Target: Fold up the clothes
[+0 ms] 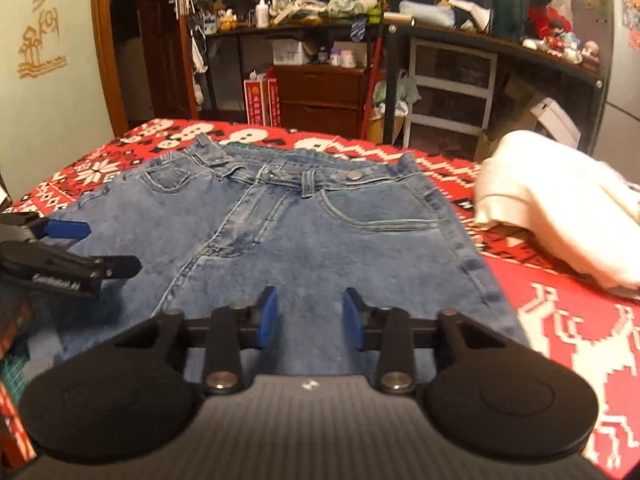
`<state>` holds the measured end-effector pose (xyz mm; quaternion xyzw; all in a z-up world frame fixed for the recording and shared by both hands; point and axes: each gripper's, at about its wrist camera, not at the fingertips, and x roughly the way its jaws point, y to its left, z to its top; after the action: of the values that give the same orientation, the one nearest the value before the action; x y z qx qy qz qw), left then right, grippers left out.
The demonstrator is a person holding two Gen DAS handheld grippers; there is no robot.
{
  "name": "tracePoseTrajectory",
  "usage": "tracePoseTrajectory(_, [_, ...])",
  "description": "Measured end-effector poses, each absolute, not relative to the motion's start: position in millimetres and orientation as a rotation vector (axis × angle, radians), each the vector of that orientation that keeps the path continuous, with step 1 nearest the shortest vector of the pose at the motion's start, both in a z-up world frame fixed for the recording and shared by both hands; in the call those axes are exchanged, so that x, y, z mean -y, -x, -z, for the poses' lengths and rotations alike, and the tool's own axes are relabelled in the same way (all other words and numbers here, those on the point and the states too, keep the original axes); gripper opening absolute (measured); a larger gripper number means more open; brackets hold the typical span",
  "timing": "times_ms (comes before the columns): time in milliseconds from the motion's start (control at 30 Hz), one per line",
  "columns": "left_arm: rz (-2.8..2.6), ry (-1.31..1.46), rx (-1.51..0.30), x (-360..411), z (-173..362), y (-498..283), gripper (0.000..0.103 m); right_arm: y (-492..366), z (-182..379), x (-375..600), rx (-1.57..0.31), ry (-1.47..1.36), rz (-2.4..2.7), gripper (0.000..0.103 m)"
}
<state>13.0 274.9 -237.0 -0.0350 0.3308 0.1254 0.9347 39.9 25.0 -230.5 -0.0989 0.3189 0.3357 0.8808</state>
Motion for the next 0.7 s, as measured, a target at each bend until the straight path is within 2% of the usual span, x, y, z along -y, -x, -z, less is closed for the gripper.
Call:
tracePoseTrajectory(200, [-0.257,0.072,-0.676,-274.7,237.1,-13.5,0.103,-19.1,247.6,-20.5,-0.649,0.266,-0.699,0.024])
tracePoseTrajectory(467, [-0.257,0.072,-0.676,-275.1,237.2,-13.3,0.103,4.5,235.6,4.5,-0.703,0.263,-0.709,0.026])
tracePoseTrajectory(567, [-0.256,0.072,-0.676,-275.1,237.2,-13.2,0.103,0.4,224.4,-7.5,-0.687,0.211,-0.751,0.025])
tracePoseTrajectory(700, [-0.256,0.072,-0.676,-274.9,237.3,-13.1,0.103,-1.9,228.3,-45.1,-0.673,0.291,-0.81,0.025])
